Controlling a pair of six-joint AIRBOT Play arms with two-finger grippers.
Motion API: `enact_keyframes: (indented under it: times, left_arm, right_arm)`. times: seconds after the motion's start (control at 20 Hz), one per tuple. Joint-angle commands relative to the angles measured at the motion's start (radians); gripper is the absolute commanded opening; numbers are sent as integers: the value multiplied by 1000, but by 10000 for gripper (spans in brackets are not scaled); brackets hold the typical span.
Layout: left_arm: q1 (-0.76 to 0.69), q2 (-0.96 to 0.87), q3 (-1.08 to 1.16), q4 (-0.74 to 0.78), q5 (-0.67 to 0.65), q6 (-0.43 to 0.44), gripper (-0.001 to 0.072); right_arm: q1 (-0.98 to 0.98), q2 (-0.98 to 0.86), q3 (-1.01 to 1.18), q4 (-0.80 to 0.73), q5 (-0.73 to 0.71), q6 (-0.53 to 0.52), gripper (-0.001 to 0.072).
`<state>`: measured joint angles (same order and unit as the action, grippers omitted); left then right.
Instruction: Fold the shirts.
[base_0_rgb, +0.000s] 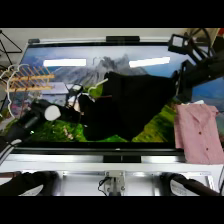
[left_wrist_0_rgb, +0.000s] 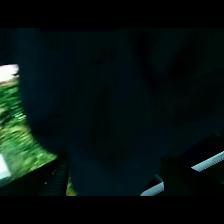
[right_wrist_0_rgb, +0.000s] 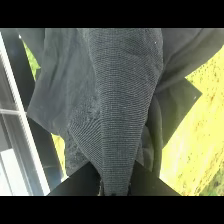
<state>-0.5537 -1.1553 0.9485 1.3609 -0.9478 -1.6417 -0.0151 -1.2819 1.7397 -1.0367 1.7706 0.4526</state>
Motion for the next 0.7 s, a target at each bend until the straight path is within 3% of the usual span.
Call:
enact_keyframes:
  times: [0.0, 0.1, 0.35, 0.45, 0.5, 0.6, 0.65]
  left_arm:
    - [-112, -53, -64, -43, 231, -87, 659]
    - [-121, -93, -64, -44, 309, -103, 591]
    - [-117, -162, -64, -45, 540, -132, 599]
    - [-108, -193, -64, -44, 586, -134, 566]
    - [-94, -207, -64, -44, 579, -133, 362]
    - [-49, -220, -64, -42, 528, -132, 117]
    - [-19, -217, -64, -36, 486, -124, 49]
  right_arm:
    - [0, 15, 1, 3, -5, 52, 79]
    - [0, 16, 1, 3, -5, 52, 79]
    - [0, 16, 1, 4, -10, 52, 79]
    - [0, 16, 1, 4, -11, 53, 80]
    - [0, 16, 1, 4, -11, 52, 80]
    - [0, 16, 1, 4, -12, 52, 80]
    - [0, 16, 1, 4, -13, 52, 80]
